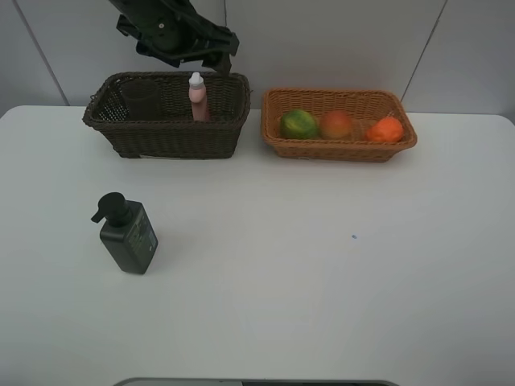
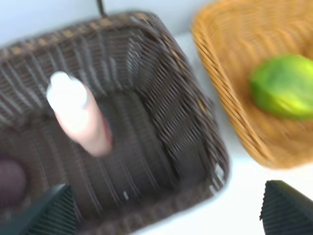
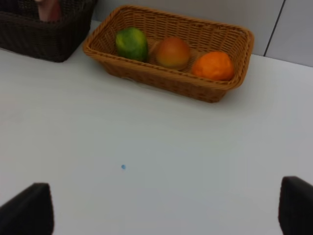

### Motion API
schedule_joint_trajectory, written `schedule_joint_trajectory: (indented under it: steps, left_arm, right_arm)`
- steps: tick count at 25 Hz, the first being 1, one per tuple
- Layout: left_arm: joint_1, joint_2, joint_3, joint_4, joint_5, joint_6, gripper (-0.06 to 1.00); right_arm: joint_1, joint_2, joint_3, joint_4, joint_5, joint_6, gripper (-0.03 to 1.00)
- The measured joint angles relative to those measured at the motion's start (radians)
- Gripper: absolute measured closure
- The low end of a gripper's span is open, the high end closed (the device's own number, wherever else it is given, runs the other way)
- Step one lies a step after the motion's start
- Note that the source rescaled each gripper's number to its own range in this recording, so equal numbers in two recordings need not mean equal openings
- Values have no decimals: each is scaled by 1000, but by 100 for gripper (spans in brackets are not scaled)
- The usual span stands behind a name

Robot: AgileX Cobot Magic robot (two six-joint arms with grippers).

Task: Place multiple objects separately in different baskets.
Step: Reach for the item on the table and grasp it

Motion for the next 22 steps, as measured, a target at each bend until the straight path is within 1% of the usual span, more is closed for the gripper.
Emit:
schedule_joint_trajectory:
  steps: [5,7,13,16,18,22]
  left_arm:
    - [-35,-231,224,-5,16,3,-4]
    - [-49,-325,313,-6,42,3,-4]
    - [-53,-573,558,-11,146,-27,-4]
    - [-53,-633,652,-14,163,-48,-4]
    - [-53,-644,701,-30,167,-80,-4]
    - [-53,-639,762,-63,142,-109,-4]
  right_arm:
    - [0,0,0,0,0,0,-2]
    - [0,0,0,0,0,0,-2]
    - [0,0,0,0,0,0,-2]
    - [0,0,0,0,0,0,-2]
    - [0,0,0,0,0,0,-2]
    - [0,0,0,0,0,0,-2]
